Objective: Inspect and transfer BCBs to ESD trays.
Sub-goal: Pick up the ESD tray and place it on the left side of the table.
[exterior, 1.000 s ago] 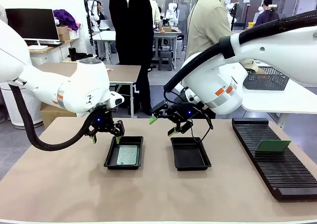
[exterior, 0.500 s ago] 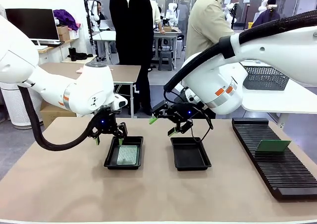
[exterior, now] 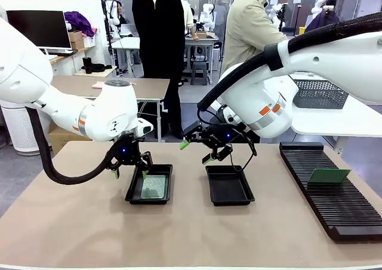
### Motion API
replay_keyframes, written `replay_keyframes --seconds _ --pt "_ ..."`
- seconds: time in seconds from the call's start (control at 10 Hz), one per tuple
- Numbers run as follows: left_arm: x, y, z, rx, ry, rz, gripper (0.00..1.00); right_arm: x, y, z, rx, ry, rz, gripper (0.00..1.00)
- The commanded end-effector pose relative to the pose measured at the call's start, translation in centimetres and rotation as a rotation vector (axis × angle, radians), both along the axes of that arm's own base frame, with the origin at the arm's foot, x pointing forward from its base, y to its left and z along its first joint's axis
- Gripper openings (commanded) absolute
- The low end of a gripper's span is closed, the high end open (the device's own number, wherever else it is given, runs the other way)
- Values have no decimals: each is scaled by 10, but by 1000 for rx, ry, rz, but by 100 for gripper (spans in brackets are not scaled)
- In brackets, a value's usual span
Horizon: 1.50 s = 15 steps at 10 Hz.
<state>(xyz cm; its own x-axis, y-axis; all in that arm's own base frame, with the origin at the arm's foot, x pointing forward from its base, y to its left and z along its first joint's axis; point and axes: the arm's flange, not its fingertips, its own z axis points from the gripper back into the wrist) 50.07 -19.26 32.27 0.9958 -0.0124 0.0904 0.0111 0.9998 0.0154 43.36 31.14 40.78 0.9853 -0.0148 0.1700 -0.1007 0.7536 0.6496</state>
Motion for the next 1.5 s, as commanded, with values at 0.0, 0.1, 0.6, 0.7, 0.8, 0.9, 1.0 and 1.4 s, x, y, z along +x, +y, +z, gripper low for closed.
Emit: replay_keyframes --seconds 0.0,0.1,0.6,0.7,0.8,0.9,1.0,1.4 --pt "10 -4 1 15 -20 11 98 1 3 1 -12 12 -10 100" --pt "11 -3 4 18 -25 6 95 1 3 1 -12 12 -10 100" --pt "8 -2 0 12 13 -1 75 1 3 1 -12 12 -10 100" --pt "7 -1 2 8 27 -4 73 1 3 1 -12 12 -10 100" --pt "6 0 4 1 36 -13 73 1 3 1 -12 12 -10 100" --pt "6 1 6 -11 45 -25 73 1 3 1 -12 12 -10 100" --pt "7 2 5 -17 51 -20 73 1 3 1 -12 12 -10 100" --pt "7 6 6 -28 104 -32 66 1 3 1 -12 12 -10 100"
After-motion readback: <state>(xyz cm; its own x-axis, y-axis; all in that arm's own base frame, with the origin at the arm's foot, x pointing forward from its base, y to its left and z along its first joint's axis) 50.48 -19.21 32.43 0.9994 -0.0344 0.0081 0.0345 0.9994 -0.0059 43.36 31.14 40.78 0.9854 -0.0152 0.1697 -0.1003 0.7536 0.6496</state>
